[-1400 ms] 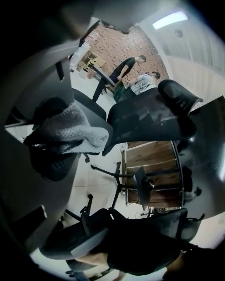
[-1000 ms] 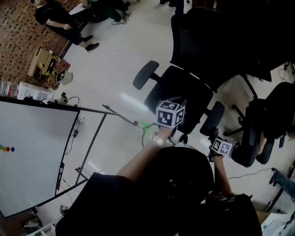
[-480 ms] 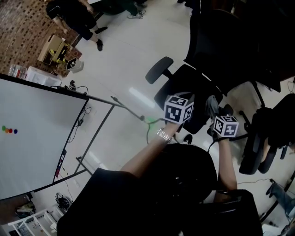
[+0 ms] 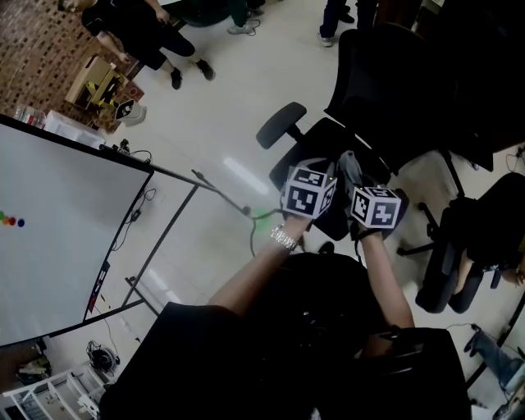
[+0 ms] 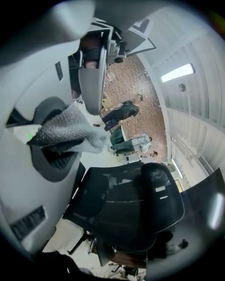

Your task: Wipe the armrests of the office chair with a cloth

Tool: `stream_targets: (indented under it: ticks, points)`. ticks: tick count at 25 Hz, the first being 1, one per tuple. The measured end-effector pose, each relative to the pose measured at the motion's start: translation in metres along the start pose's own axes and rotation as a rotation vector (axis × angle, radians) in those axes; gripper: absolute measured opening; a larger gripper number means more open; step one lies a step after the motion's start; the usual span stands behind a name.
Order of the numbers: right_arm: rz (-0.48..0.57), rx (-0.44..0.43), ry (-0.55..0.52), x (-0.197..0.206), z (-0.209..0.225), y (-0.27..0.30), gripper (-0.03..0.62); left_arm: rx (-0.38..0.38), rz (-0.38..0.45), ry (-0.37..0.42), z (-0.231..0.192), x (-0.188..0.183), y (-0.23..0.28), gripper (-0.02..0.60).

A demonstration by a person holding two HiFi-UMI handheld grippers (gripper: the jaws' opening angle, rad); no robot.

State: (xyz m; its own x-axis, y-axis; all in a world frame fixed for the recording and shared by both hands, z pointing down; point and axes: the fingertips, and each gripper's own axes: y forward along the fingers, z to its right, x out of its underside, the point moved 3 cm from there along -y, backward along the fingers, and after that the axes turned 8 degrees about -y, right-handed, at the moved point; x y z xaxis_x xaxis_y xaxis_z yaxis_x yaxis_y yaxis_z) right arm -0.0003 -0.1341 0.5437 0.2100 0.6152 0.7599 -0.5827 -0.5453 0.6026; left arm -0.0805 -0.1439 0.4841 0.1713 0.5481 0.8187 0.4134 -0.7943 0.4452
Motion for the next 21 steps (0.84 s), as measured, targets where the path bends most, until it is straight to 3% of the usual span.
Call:
stream_targets:
  ticks: [5, 21]
  points:
    - [-0.036, -0.012, -0.004, 0.011, -0.005, 0.007, 0.048, -0.016, 0.009, -0.018, -0.006, 0.001, -0.001, 0.002]
    - [-0.018, -0.050, 0.048, 0.012, 0.002, -0.001, 0.048, 0.028, -0.025, -0.006, 0.011, 0.011, 0.018, 0.002]
